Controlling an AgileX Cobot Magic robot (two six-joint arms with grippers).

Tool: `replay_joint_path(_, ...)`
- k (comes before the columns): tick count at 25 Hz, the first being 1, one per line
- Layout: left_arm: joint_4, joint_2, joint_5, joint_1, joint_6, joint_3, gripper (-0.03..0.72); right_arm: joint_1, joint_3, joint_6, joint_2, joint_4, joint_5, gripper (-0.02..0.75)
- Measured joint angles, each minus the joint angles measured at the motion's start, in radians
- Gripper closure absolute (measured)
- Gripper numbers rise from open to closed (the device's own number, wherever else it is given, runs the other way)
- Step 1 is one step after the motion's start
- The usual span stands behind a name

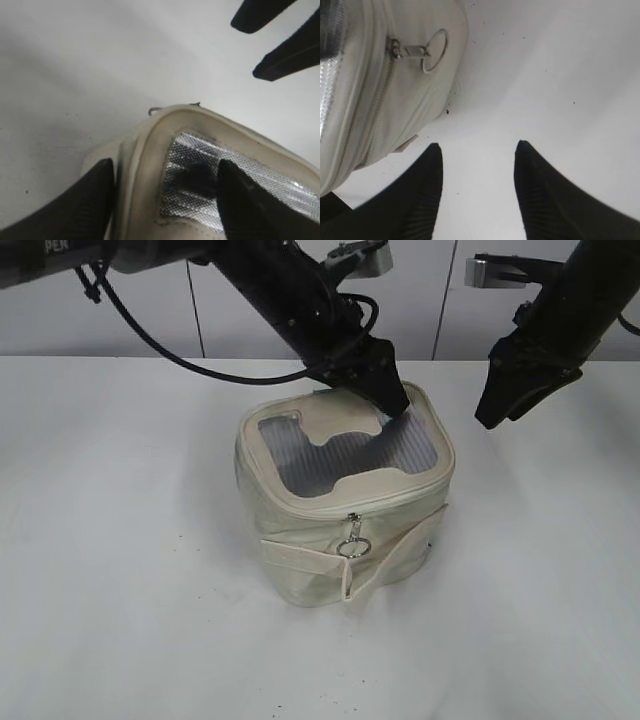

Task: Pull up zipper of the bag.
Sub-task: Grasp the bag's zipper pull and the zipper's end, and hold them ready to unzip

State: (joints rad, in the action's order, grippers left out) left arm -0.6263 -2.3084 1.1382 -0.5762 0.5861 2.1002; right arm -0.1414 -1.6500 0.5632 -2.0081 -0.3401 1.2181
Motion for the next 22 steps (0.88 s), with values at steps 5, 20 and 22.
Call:
replay_joint_path(5, 0.001, -0.013, 0.016, 0.006, 0.01, 0.01, 0.471, 0.0, 0.003, -0.002, 0.012, -0.001, 0.0, 0.365)
replay_joint_path(20, -0.015, -0.014, 0.034, -0.016, 0.1, 0.01, 0.646, 0.0, 0.12, -0.006, 0.109, -0.009, -0.001, 0.366)
replay_joint_path(22, -0.015, -0.014, 0.033, -0.033, 0.104, 0.01, 0.646, 0.0, 0.161, -0.006, 0.118, -0.009, -0.002, 0.366)
